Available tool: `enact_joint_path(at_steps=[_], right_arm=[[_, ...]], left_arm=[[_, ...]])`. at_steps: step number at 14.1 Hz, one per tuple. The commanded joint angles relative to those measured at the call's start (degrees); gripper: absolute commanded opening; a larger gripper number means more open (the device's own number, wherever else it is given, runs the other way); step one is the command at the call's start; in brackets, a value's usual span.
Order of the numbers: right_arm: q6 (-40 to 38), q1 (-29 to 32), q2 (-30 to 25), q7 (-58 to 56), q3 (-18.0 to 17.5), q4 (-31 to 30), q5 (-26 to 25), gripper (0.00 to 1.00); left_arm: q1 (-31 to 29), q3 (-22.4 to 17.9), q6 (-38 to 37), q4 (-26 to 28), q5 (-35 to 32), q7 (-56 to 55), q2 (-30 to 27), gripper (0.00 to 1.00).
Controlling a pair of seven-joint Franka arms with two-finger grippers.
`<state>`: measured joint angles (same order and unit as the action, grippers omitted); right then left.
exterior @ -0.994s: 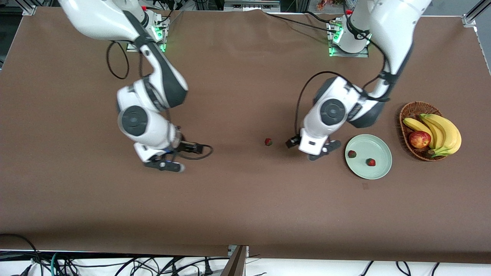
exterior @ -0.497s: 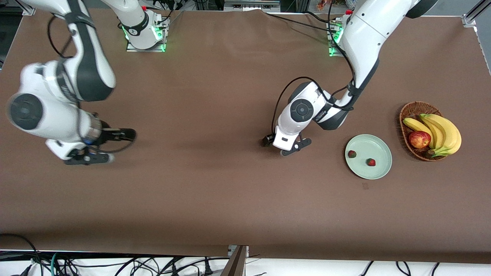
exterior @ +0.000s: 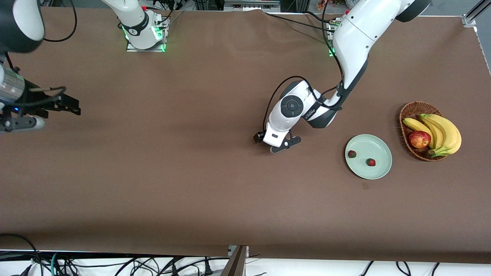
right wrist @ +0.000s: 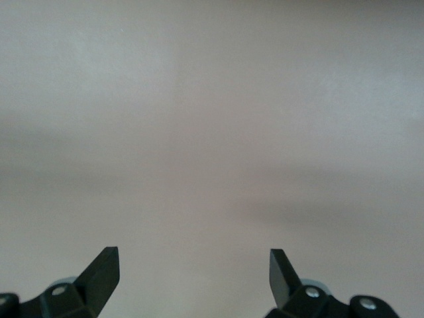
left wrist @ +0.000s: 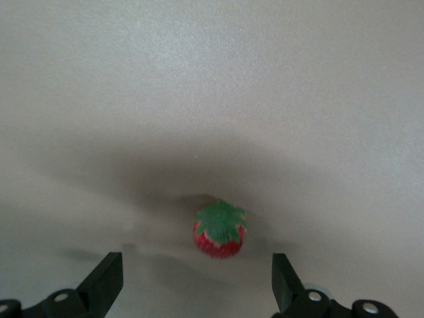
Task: Collect all strawberries into plate
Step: 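Carry the last strawberry to the plate and open the left gripper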
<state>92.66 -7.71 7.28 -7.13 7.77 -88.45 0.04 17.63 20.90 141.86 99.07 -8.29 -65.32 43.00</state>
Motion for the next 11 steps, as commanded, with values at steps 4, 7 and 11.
enact_joint_path(at_steps=[4, 7, 11], right_arm=[[-4.3, -0.4, -5.6, -1.0, 0.1, -1.9, -4.3, 1.0], [-4.1, -0.3, -6.8, -1.1, 0.8, -1.8, -4.3, 1.0], [-4.8, -0.6, -6.3, -1.2, 0.8, -0.1, -5.4, 1.0]], left_arm=[[2.9, -3.1, 0.7, -3.2, -1.6, -2.3, 1.5, 0.15], [2.7, -3.2, 0.7, -4.8, -1.6, -2.6, 1.6, 0.07], [-0.2, -3.2, 0.1, -5.6, -1.0, -2.4, 0.2, 0.06]])
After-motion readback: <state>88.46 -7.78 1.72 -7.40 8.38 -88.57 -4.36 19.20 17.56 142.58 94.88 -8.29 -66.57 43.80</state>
